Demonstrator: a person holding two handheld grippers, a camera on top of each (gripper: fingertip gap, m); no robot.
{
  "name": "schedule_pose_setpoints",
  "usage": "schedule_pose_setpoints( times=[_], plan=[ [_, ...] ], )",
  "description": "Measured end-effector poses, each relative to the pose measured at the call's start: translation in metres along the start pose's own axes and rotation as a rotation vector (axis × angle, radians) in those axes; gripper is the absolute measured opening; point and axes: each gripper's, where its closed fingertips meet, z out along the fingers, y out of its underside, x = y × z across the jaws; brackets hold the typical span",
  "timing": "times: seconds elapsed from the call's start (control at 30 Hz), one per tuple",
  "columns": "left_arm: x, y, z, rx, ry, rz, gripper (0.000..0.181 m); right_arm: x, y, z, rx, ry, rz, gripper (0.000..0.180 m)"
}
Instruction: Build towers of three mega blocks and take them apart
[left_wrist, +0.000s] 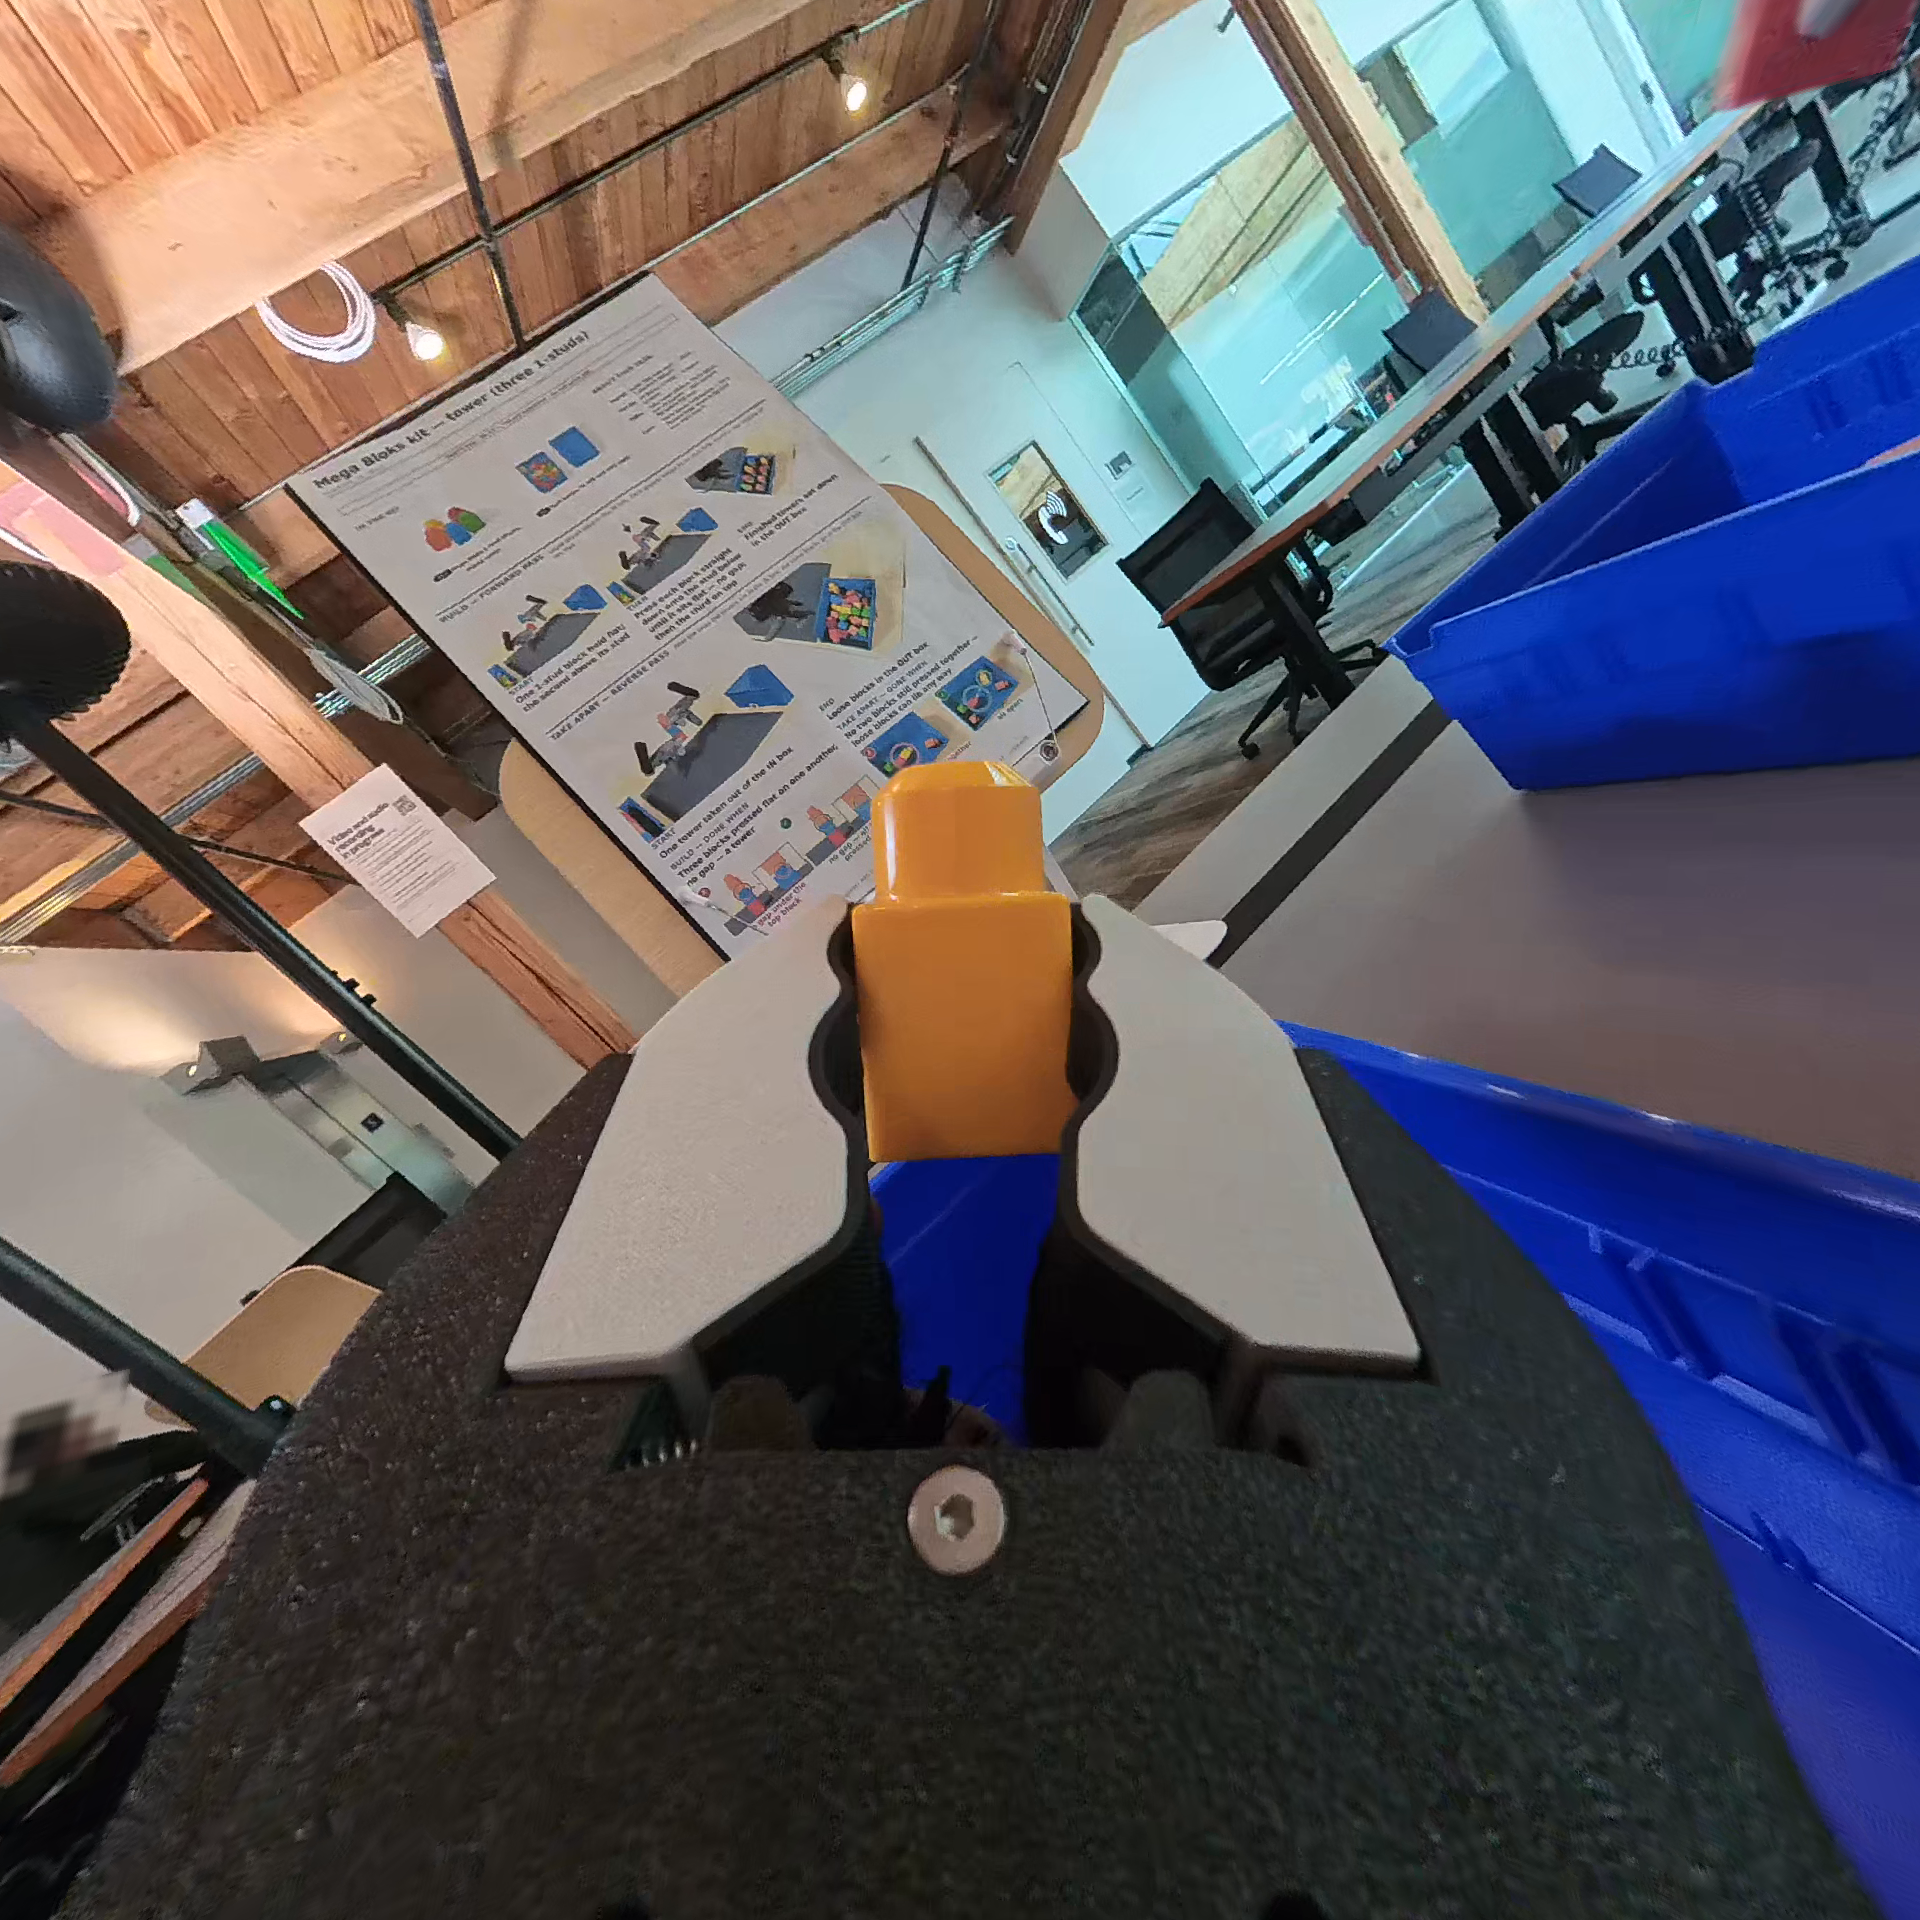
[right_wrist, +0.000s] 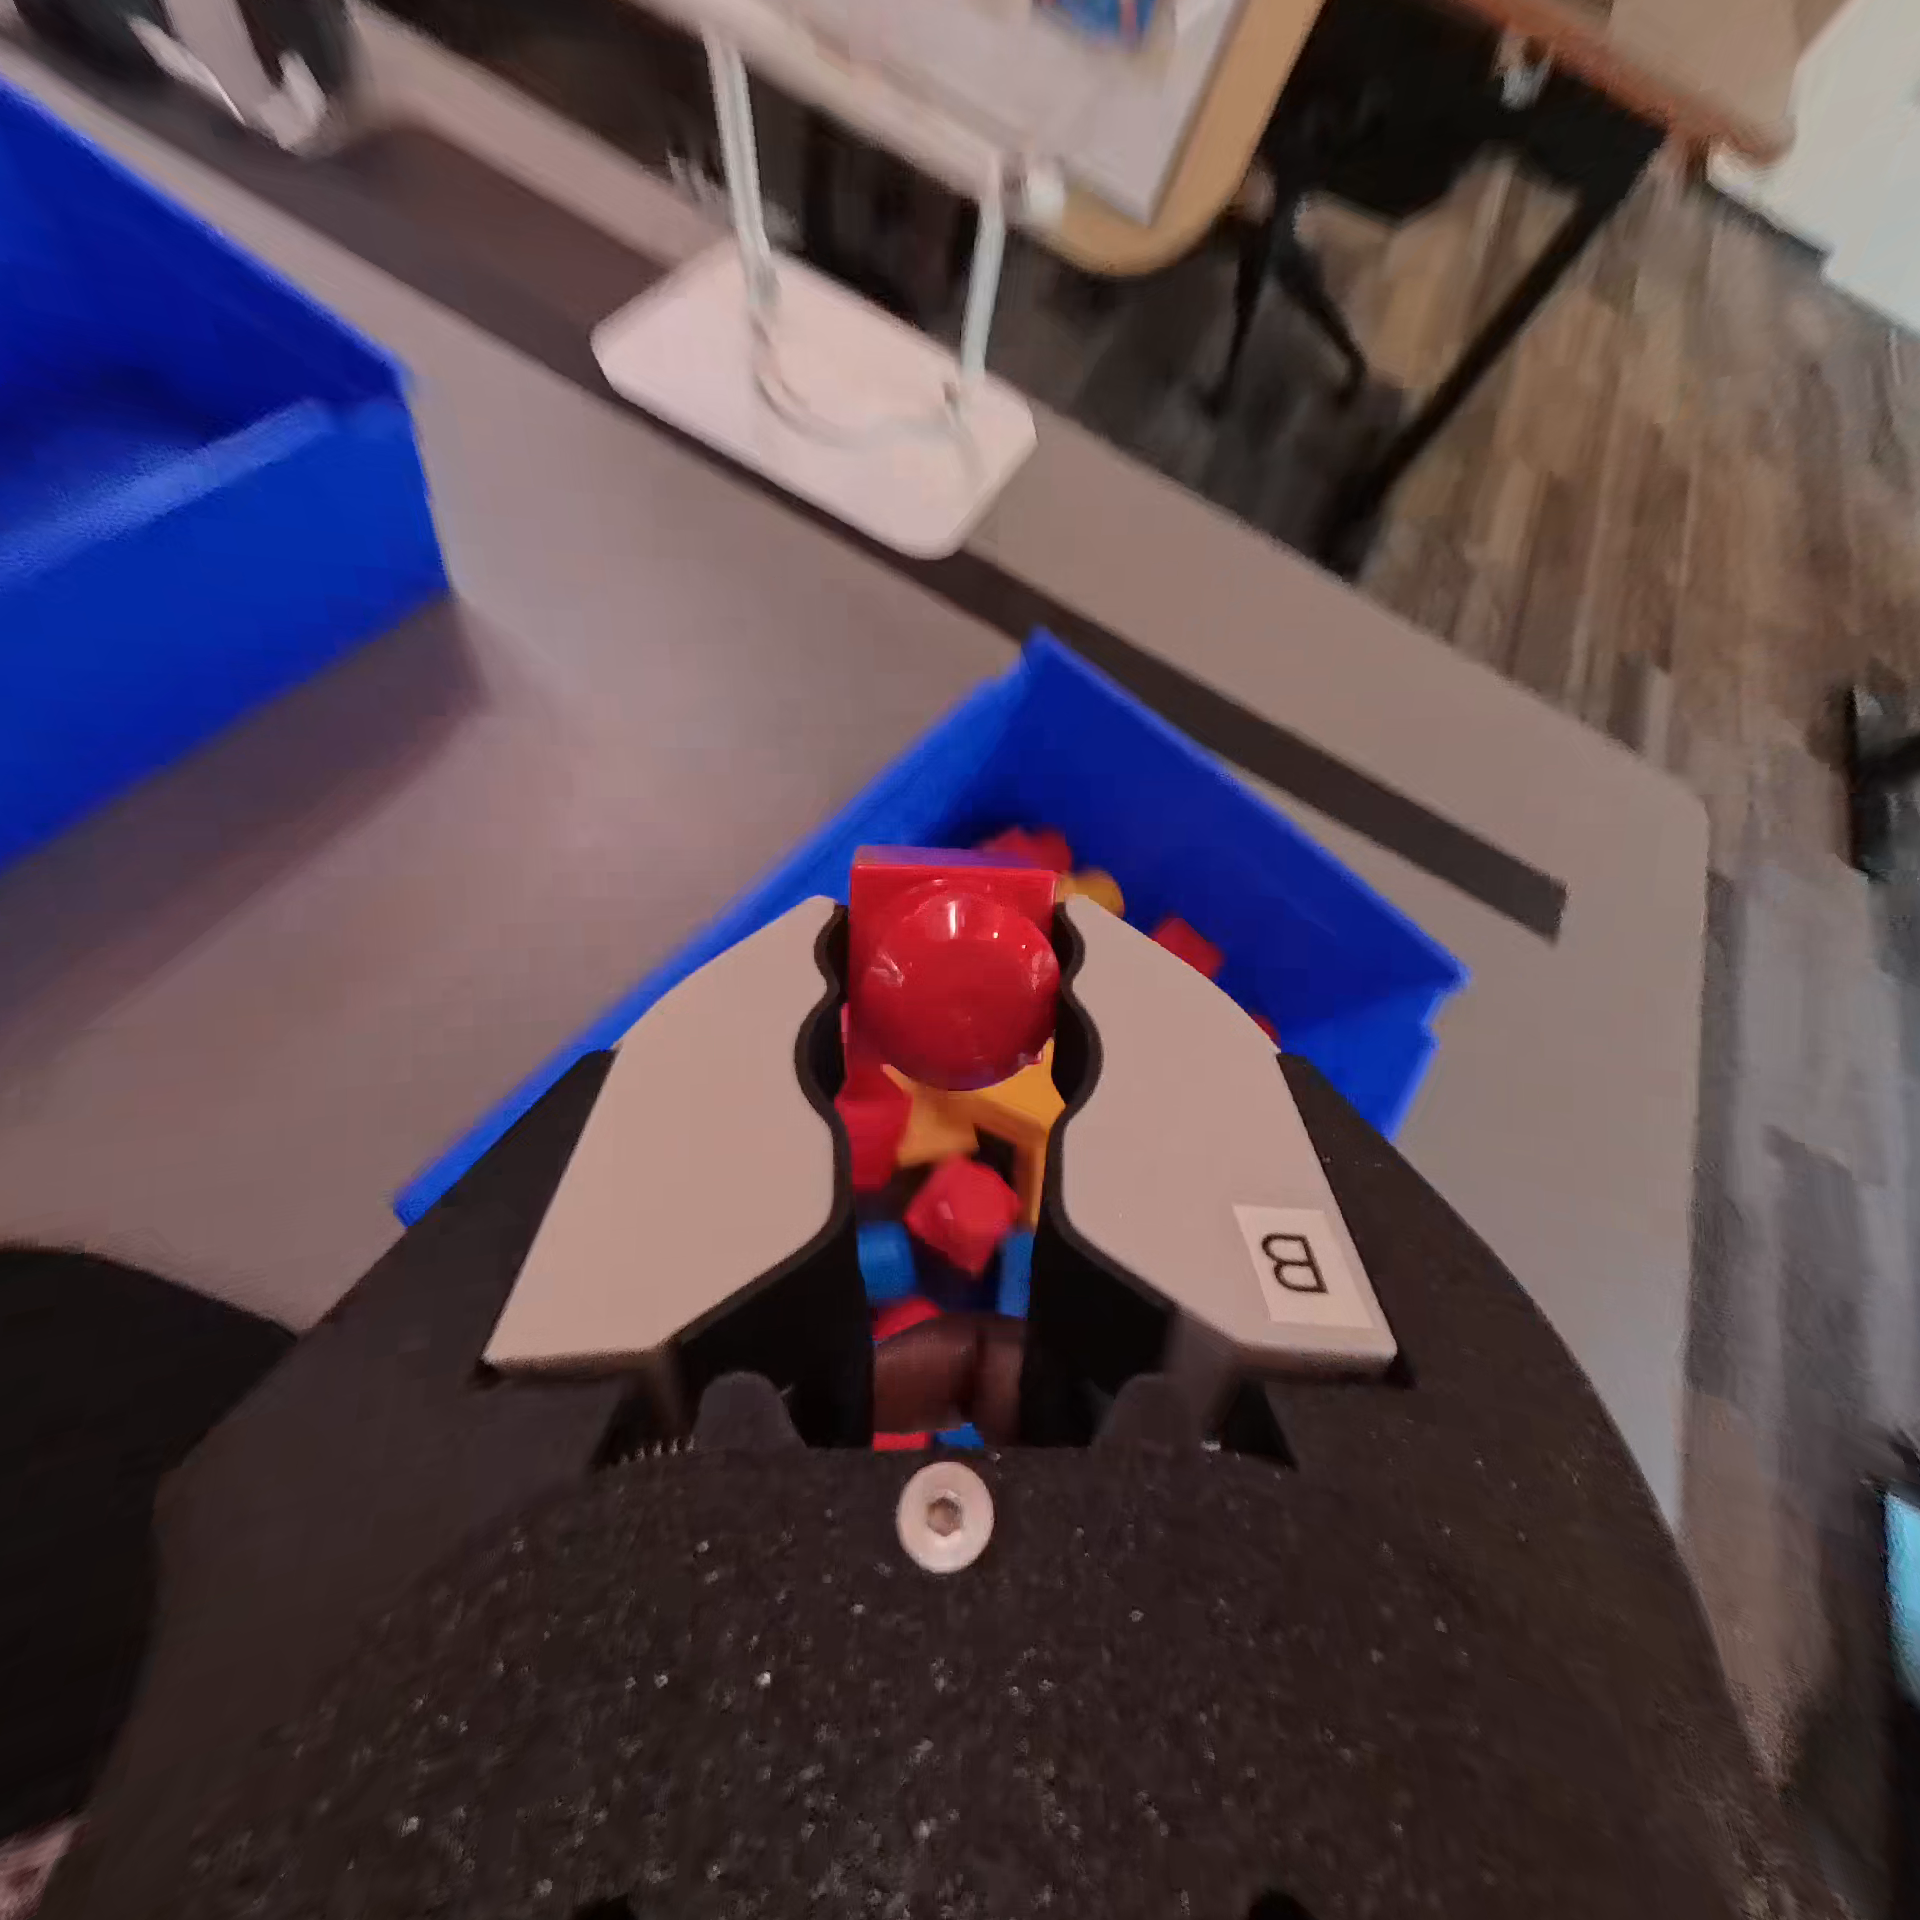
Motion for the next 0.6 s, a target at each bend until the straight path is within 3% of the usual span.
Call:
schedule_pose_setpoints(
  times=[0.13,0.33,0.6],
  plan=[
    [0.002,0.001,0.001,-0.001,0.010,-0.001,0.037,0.011,0.060,0.008,-0.297,0.021,-0.022,0.036],
    [0.003,0.001,0.001,-0.002,0.012,0.012,0.036,0.004,0.119,0.012,-0.598,-0.070,0.059,0.036],
    [0.006,0.002,0.002,-0.011,0.024,0.025,0.037,0.003,0.143,0.009,-0.688,-0.115,0.131,0.036]
  ],
)
